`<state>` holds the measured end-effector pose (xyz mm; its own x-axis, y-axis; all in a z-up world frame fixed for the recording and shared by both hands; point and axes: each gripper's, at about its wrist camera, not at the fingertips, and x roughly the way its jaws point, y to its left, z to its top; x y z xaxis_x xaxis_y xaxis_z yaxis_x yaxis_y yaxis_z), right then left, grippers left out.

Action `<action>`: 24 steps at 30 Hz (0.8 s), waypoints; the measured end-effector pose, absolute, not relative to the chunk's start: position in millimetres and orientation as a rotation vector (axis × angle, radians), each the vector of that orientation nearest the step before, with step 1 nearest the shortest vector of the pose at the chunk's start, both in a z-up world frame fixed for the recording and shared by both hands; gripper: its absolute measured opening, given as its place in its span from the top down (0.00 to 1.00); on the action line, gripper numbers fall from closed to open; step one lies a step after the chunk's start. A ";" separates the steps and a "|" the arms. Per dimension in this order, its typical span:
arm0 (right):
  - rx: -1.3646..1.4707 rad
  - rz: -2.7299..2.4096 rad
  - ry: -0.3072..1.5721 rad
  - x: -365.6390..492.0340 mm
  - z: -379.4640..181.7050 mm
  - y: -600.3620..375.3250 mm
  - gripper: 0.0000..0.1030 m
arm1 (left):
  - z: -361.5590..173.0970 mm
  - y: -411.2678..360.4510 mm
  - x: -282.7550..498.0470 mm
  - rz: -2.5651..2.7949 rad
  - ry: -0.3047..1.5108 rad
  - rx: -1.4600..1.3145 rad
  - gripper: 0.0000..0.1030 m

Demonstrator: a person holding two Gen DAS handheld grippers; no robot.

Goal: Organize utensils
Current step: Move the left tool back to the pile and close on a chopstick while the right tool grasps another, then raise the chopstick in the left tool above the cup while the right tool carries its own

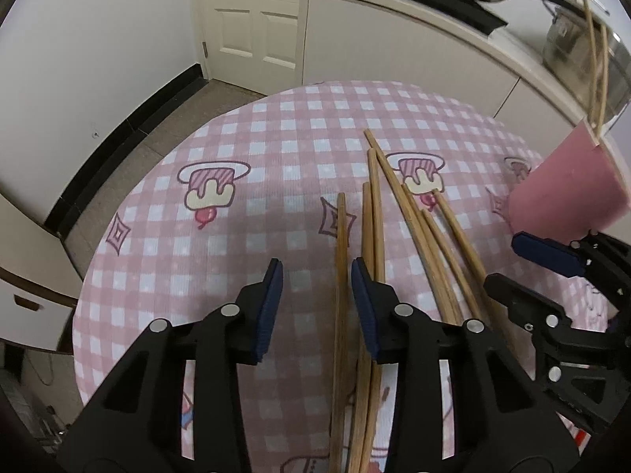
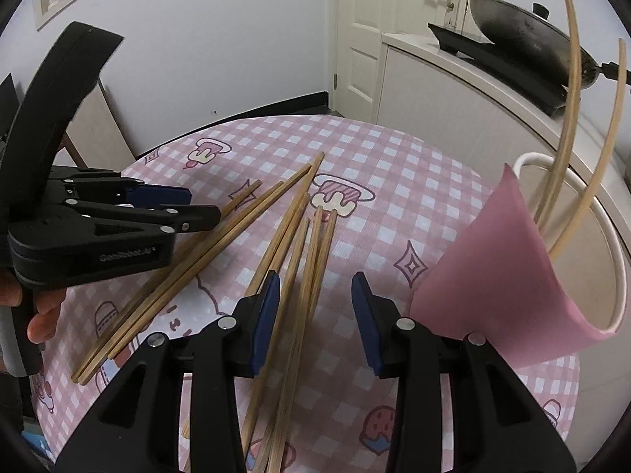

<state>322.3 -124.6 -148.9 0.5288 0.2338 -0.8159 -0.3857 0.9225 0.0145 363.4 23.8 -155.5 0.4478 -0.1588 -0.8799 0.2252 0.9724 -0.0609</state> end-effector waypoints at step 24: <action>-0.120 0.384 1.058 351.8 -152.9 -118.0 0.94 | -127.7 44.6 349.7 -0.206 1.018 0.012 0.94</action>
<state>351.8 -118.0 -152.9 0.4313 0.2502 -0.8668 -0.3642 0.9273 0.0864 349.7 44.6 -127.7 0.5070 -0.1659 -0.8458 0.1767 0.9805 -0.0864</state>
